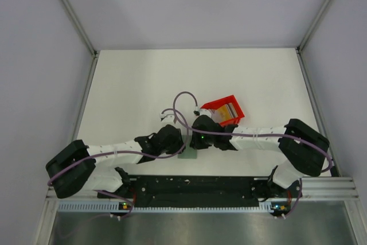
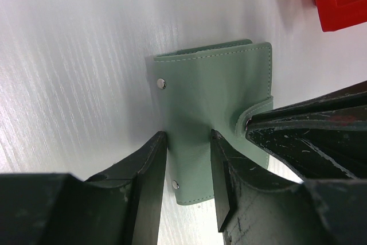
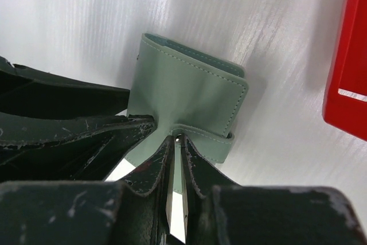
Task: Put the credit cards into the card holder
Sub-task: Close the card holder at the center of the board.
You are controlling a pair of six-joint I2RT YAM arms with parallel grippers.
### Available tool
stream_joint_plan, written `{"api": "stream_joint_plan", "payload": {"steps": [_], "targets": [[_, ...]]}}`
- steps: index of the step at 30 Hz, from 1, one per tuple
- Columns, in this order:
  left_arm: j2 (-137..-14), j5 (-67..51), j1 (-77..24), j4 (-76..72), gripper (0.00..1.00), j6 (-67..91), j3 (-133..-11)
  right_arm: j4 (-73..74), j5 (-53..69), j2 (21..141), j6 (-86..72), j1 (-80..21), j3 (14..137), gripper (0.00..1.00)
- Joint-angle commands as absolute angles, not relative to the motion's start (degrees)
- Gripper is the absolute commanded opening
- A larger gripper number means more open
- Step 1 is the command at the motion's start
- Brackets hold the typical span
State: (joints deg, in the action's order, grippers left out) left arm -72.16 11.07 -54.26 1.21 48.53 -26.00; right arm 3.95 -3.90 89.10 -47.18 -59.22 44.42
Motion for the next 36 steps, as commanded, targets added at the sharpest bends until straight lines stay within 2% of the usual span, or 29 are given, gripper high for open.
{"api": "stream_joint_plan", "payload": {"steps": [1,16,36], "targets": [[-72.86,10.28,-54.23,1.05,0.40,48.78,-25.75,5.09,-6.50,90.70,-46.76,-60.03,47.11,0.09],[-72.86,10.37,-54.23,1.05,0.41,48.87,-25.75,7.38,-7.56,92.29,-46.06,-60.82,48.34,0.07],[-72.77,10.55,-54.23,1.14,0.40,49.04,-25.66,7.47,-9.67,86.57,-45.79,-61.17,47.37,0.08]]}}
